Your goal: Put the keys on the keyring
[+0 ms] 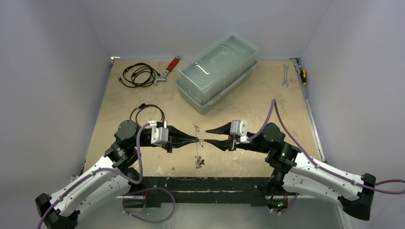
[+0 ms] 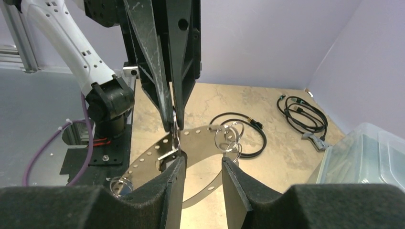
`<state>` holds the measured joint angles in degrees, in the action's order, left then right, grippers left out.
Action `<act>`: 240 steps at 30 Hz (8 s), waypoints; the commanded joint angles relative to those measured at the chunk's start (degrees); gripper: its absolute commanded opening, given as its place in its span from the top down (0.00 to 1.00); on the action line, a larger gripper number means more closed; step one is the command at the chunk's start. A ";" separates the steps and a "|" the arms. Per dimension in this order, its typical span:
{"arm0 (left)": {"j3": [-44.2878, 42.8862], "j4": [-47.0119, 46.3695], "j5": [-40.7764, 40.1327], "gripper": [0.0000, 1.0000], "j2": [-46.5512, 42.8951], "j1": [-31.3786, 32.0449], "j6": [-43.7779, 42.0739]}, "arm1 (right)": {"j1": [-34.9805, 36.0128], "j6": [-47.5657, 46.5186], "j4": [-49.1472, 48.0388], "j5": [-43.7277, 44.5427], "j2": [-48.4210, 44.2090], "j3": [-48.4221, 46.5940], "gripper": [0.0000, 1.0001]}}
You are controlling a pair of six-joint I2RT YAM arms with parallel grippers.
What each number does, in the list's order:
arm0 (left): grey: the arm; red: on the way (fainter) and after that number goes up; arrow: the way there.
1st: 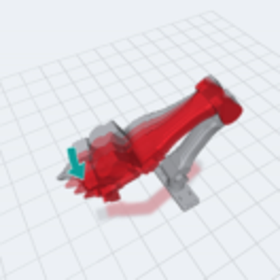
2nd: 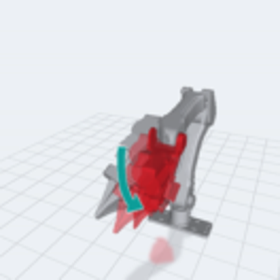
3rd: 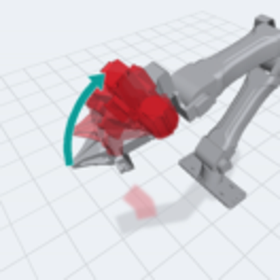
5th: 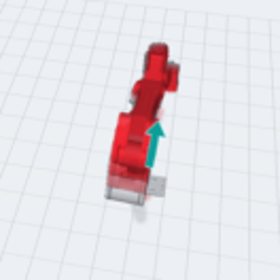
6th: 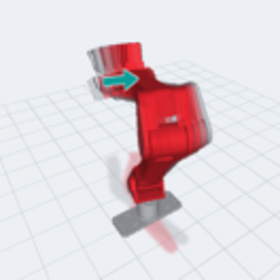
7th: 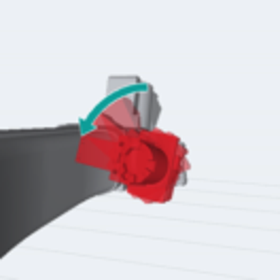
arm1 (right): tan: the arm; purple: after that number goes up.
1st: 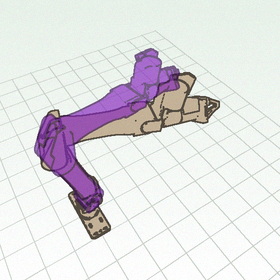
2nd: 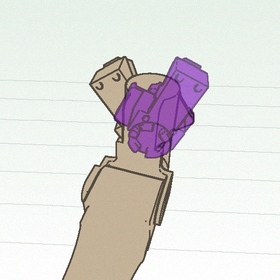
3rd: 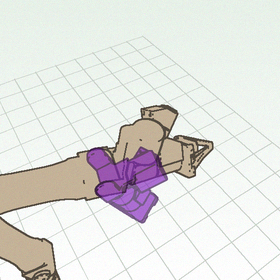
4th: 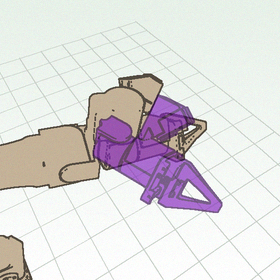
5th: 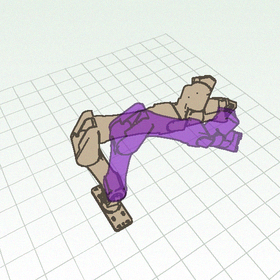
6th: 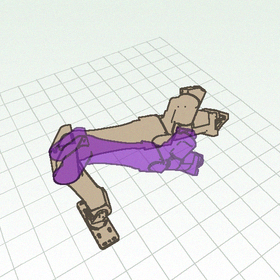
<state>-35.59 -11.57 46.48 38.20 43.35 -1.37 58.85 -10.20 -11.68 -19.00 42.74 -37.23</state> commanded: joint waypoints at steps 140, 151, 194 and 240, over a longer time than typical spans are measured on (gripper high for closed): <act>3.04 -22.11 7.79 1.00 3.53 -8.40 17.81 | 0.02 3.53 -10.84 -1.96 4.29 1.33 0.60; 3.65 -24.55 8.21 1.00 3.12 -8.37 19.56 | -0.04 4.04 -13.21 -2.87 7.27 0.79 0.55; 3.55 -24.55 7.66 1.00 3.28 -8.38 19.65 | -0.03 5.81 -18.11 -6.81 10.70 -0.25 0.77; -5.41 14.65 0.53 0.55 -0.44 -5.79 -7.55 | 1.39 -5.93 32.96 -1.47 19.97 -26.20 1.00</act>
<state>-41.43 4.40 44.53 35.22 36.34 -9.08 59.07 -15.09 20.16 -19.00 61.95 -60.75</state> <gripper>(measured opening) 0.468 0.012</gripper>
